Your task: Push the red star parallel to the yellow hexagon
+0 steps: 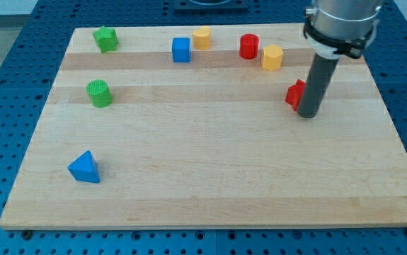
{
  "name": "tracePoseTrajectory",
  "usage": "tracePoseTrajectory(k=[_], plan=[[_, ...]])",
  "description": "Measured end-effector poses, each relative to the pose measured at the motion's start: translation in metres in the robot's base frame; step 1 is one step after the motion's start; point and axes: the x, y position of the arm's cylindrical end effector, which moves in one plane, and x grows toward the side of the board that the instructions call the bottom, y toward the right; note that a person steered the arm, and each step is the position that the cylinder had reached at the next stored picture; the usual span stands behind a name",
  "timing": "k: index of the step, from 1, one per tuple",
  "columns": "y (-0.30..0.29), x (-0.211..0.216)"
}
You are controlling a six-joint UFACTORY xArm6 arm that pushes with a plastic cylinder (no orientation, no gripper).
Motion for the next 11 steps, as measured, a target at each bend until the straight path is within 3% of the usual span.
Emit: tracePoseTrajectory(k=[3, 11], plan=[[-0.034, -0.009], [0.051, -0.056]])
